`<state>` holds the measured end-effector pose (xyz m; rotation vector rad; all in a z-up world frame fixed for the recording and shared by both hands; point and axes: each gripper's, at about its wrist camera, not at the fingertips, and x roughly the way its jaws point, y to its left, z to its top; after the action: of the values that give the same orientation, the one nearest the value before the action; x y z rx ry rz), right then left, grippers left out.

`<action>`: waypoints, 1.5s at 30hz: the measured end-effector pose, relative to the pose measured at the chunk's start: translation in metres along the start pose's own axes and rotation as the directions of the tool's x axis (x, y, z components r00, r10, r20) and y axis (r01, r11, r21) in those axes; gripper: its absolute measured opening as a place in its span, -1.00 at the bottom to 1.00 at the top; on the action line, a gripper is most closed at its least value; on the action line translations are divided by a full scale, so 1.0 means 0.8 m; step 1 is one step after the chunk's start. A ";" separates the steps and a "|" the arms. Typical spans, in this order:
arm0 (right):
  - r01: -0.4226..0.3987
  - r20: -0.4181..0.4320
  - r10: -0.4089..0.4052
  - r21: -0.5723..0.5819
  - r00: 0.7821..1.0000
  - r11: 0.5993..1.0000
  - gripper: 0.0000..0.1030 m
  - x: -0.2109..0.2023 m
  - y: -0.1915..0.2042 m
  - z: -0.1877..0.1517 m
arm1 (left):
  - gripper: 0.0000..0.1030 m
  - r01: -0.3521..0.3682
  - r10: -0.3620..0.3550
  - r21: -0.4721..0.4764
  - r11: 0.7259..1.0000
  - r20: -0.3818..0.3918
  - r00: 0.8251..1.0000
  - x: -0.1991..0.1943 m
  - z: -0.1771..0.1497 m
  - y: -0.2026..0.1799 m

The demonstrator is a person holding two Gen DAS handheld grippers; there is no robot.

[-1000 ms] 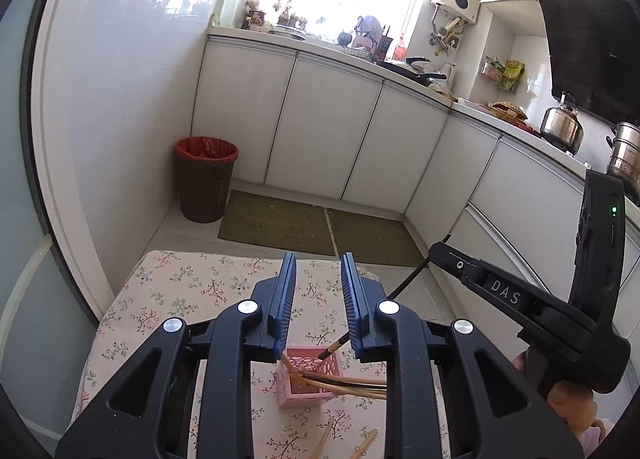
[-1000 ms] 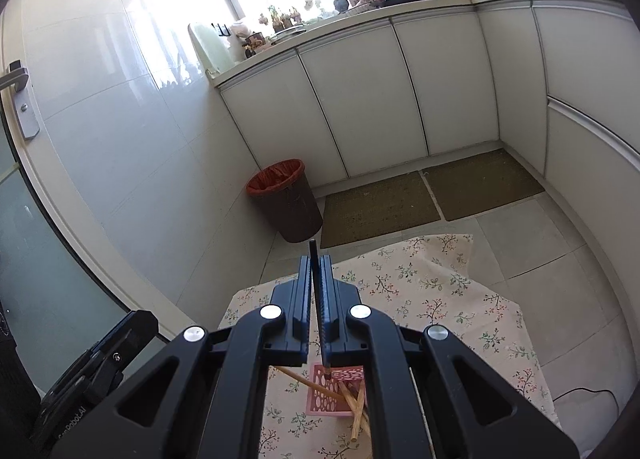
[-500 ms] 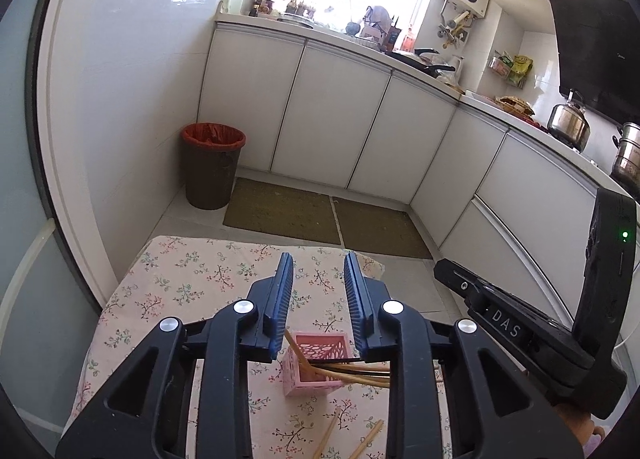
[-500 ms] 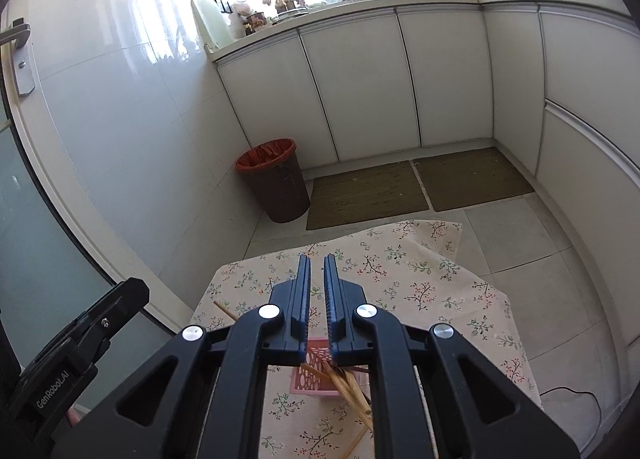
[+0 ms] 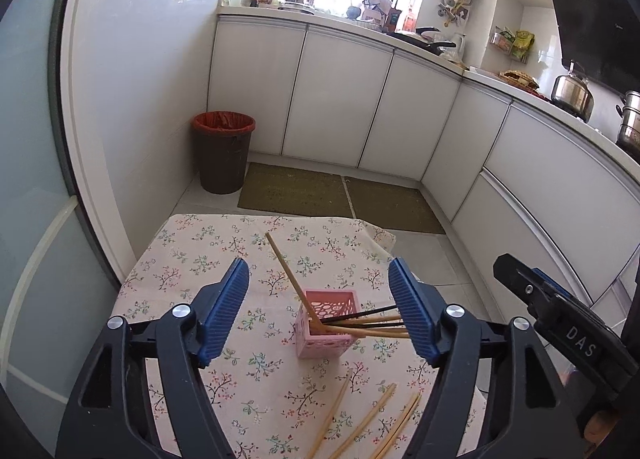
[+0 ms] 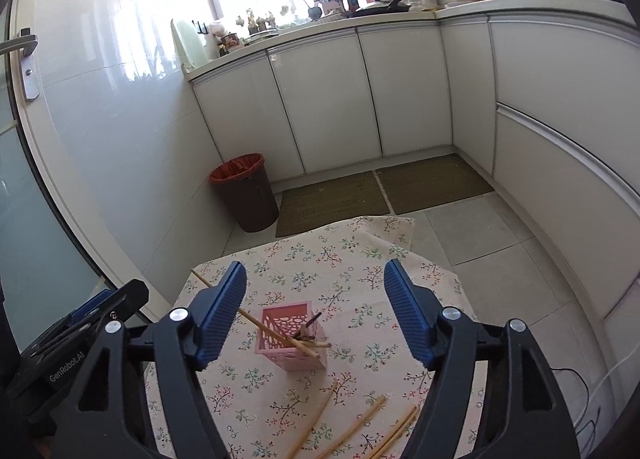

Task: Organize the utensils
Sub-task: 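Move both tools back toward the remaining chopsticks, then lower the left tool, close it on a wooden chopstick and lift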

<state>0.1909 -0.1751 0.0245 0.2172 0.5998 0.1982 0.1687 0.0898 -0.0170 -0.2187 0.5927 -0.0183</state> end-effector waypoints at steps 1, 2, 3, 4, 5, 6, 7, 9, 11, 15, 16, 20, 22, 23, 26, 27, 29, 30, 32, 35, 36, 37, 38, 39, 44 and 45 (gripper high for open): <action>0.011 0.007 -0.011 0.004 1.000 1.000 0.65 -0.004 -0.003 -0.004 | 0.52 -0.002 0.002 0.004 1.000 -0.007 1.000 -0.001 -0.003 -0.001; 0.021 0.009 -0.021 0.008 1.000 1.000 0.75 -0.007 -0.006 -0.008 | 0.56 -0.004 0.004 0.008 1.000 -0.012 1.000 -0.002 -0.006 -0.003; 0.029 0.008 -0.029 0.012 1.000 1.000 0.80 -0.010 -0.010 -0.012 | 0.63 -0.004 0.004 0.012 1.000 -0.016 1.000 -0.003 -0.008 -0.004; 0.036 0.005 -0.036 0.019 0.999 0.999 0.84 -0.013 -0.014 -0.016 | 0.71 -0.005 0.005 0.015 1.000 -0.019 1.000 -0.005 -0.011 -0.004; 0.043 0.000 -0.043 0.028 0.999 0.999 0.87 -0.015 -0.020 -0.020 | 0.75 -0.008 0.008 0.016 1.000 -0.022 1.000 -0.005 -0.013 -0.004; 0.050 -0.009 -0.050 0.038 0.999 0.998 0.87 -0.017 -0.027 -0.025 | 0.82 -0.010 0.010 0.019 1.000 -0.026 1.000 -0.006 -0.016 -0.004; 0.054 -0.021 -0.053 0.048 0.998 0.997 0.87 -0.018 -0.033 -0.029 | 0.85 -0.012 0.013 0.024 1.000 -0.034 0.999 -0.005 -0.019 -0.006; 0.059 -0.047 -0.055 0.070 0.997 0.996 0.87 -0.021 -0.047 -0.044 | 0.86 -0.018 0.021 0.039 0.999 -0.069 0.997 0.001 -0.028 -0.008; 0.071 -0.080 -0.063 0.091 0.995 0.993 0.87 -0.024 -0.064 -0.061 | 0.86 -0.010 0.017 0.051 0.999 -0.125 0.992 0.014 -0.036 -0.010; 0.104 -0.176 -0.082 0.118 0.981 0.988 0.87 -0.023 -0.097 -0.104 | 0.86 -0.011 0.034 0.087 0.996 -0.265 0.964 0.050 -0.067 -0.014; 0.114 -0.205 -0.087 0.123 0.975 0.986 0.87 -0.020 -0.107 -0.116 | 0.86 -0.014 0.044 0.100 0.995 -0.302 0.952 0.060 -0.076 -0.015; 0.160 -0.303 -0.098 0.186 0.948 0.970 0.87 -0.009 -0.148 -0.164 | 0.86 -0.020 0.069 0.113 0.993 -0.441 0.895 0.108 -0.112 -0.014; 0.188 -0.356 -0.100 0.221 0.929 0.957 0.87 -0.001 -0.170 -0.185 | 0.86 -0.019 0.079 0.123 0.992 -0.502 0.861 0.130 -0.132 -0.015; 0.199 -0.389 -0.092 0.244 0.916 0.949 0.87 0.005 -0.181 -0.193 | 0.86 -0.023 0.087 0.127 0.992 -0.523 0.848 0.138 -0.141 -0.015; 0.196 -0.452 -0.018 0.351 0.892 0.916 0.87 0.017 -0.209 -0.207 | 0.86 -0.043 0.122 0.151 0.988 -0.569 0.813 0.165 -0.168 -0.020; 0.203 -0.458 -0.007 0.380 0.889 0.903 0.87 0.017 -0.216 -0.211 | 0.86 -0.041 0.129 0.163 0.986 -0.576 0.807 0.171 -0.175 -0.025; 0.211 -0.471 0.014 0.422 0.882 0.881 0.87 0.021 -0.226 -0.216 | 0.85 -0.023 0.132 0.193 0.981 -0.571 0.810 0.180 -0.185 -0.040; 0.212 -0.477 0.029 0.444 0.878 0.870 0.87 0.022 -0.232 -0.219 | 0.83 -0.020 0.139 0.214 0.977 -0.559 0.818 0.183 -0.189 -0.047; 0.220 -0.489 0.050 0.478 0.871 0.850 0.87 0.026 -0.240 -0.224 | 0.79 -0.020 0.159 0.258 0.966 -0.530 0.833 0.188 -0.196 -0.062; 0.235 -0.505 0.068 0.511 0.861 0.827 0.87 0.029 -0.251 -0.231 | 0.45 -0.037 0.189 0.291 0.956 -0.516 0.835 0.203 -0.206 -0.070; 0.239 -0.510 0.072 0.517 0.857 0.822 0.87 0.028 -0.254 -0.232 | 0.26 -0.042 0.192 0.284 0.958 -0.526 0.828 0.210 -0.209 -0.069; 0.242 -0.513 0.073 0.520 0.855 0.819 0.87 0.029 -0.255 -0.233 | 0.06 -0.046 0.193 0.271 0.961 -0.542 0.818 0.219 -0.212 -0.065; 0.244 -0.515 0.074 0.521 0.854 0.818 0.87 0.029 -0.256 -0.233 | -0.02 -0.049 0.190 0.256 0.965 -0.561 0.805 0.228 -0.216 -0.061; 0.240 -0.514 0.076 0.520 0.854 0.820 0.87 0.030 -0.255 -0.233 | -0.17 -0.049 0.186 0.244 0.968 -0.578 0.795 0.235 -0.220 -0.057; 0.203 -0.508 0.082 0.480 0.858 0.853 0.87 0.042 -0.233 -0.218 | -0.85 -0.031 0.182 0.275 0.961 -0.547 0.817 0.235 -0.222 -0.055; 0.196 -0.508 0.076 0.461 0.858 0.865 0.87 0.048 -0.225 -0.213 | -0.87 -0.023 0.181 0.285 0.958 -0.544 0.819 0.232 -0.223 -0.055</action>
<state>0.1449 -0.3136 -0.1797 0.6645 1.1946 0.0266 0.2258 -0.0033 -0.2544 0.0934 1.1917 -0.0591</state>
